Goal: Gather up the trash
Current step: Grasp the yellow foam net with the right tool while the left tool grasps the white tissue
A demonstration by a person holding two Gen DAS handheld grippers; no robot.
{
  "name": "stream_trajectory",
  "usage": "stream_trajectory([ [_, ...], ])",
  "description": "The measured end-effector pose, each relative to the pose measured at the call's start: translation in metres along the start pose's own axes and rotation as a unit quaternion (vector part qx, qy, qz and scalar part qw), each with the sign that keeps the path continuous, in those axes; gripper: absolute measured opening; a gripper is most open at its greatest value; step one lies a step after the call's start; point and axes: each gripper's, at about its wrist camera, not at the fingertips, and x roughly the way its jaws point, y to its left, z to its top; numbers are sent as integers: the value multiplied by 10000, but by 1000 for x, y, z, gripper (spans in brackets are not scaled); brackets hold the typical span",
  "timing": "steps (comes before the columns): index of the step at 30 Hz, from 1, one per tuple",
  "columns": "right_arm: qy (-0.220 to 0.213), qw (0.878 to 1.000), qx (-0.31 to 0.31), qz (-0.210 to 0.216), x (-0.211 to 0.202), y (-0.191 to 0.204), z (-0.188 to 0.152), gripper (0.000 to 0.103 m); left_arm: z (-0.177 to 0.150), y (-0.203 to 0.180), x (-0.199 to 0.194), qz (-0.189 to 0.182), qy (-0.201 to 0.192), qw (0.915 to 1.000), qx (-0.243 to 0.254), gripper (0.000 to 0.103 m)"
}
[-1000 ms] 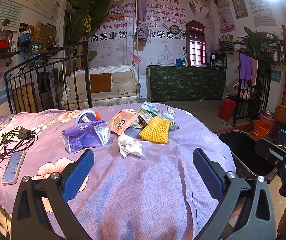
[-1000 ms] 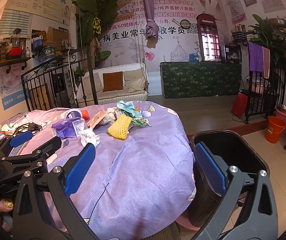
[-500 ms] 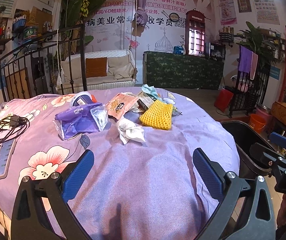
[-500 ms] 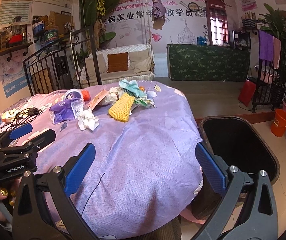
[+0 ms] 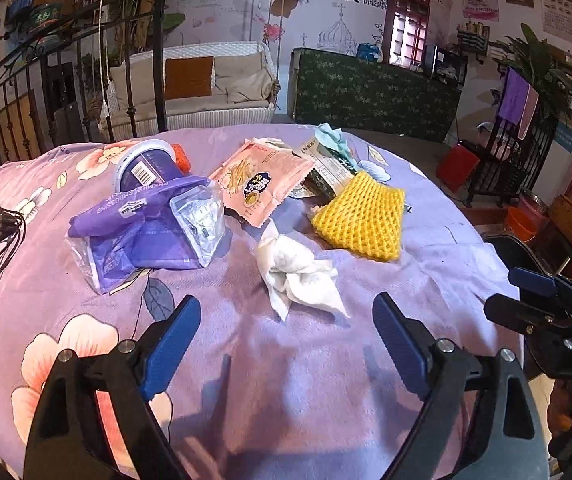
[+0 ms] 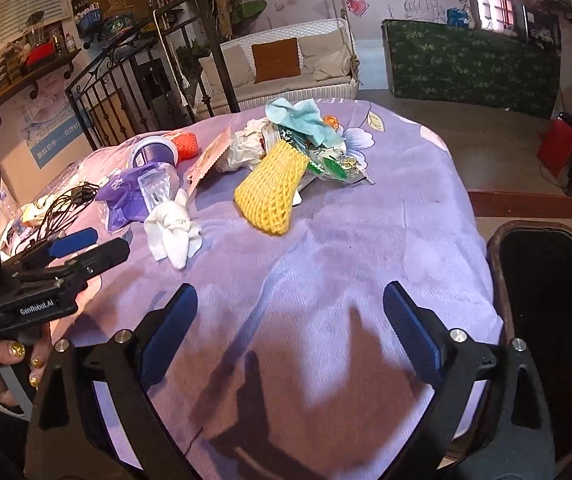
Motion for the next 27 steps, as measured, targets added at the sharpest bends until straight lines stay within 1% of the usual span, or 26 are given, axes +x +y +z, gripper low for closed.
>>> stream_trajectory([
  [3, 306, 9989, 250, 255, 28, -9, 22, 88, 13, 1, 22, -91, 313, 9995, -23, 84],
  [5, 475, 9971, 403, 445, 48, -12, 35, 85, 18, 5, 34, -102, 426, 9990, -85, 84],
  [7, 612, 9952, 537, 549, 66, -13, 46, 81, 22, 8, 47, -166, 611, 9979, -138, 79],
  [9, 712, 9940, 599, 578, 82, -12, 54, 77, 21, 9, 55, -243, 766, 9966, -200, 65],
  [11, 804, 9933, 597, 581, 94, -12, 59, 76, 20, 9, 61, -258, 861, 9956, -256, 64],
  [13, 876, 9923, 662, 576, 107, -13, 64, 67, 19, 9, 64, -326, 933, 9946, -319, 61],
  [14, 902, 9914, 720, 614, 112, -14, 65, 64, 18, 9, 64, -349, 947, 9942, -360, 59],
  [16, 939, 9890, 834, 786, 117, -14, 66, 47, 17, 10, 62, -377, 926, 9941, -419, 58],
  [17, 943, 9877, 899, 867, 118, -14, 66, 43, 17, 10, 61, -389, 915, 9941, -434, 55],
  [19, 955, 9857, 981, 987, 120, -14, 65, 27, 18, 11, 58, -395, 895, 9941, -465, 52],
  [22, 881, 9857, 977, 1055, 117, -11, 62, 20, 18, 10, 54, -422, 833, 9944, -495, 43],
  [24, 789, 9867, 945, 1066, 111, -10, 59, 19, 20, 10, 50, -365, 734, 9954, -506, 37],
  [27, 626, 9871, 924, 1146, 98, -9, 54, 18, 21, 6, 41, -353, 564, 9965, -510, 33],
])
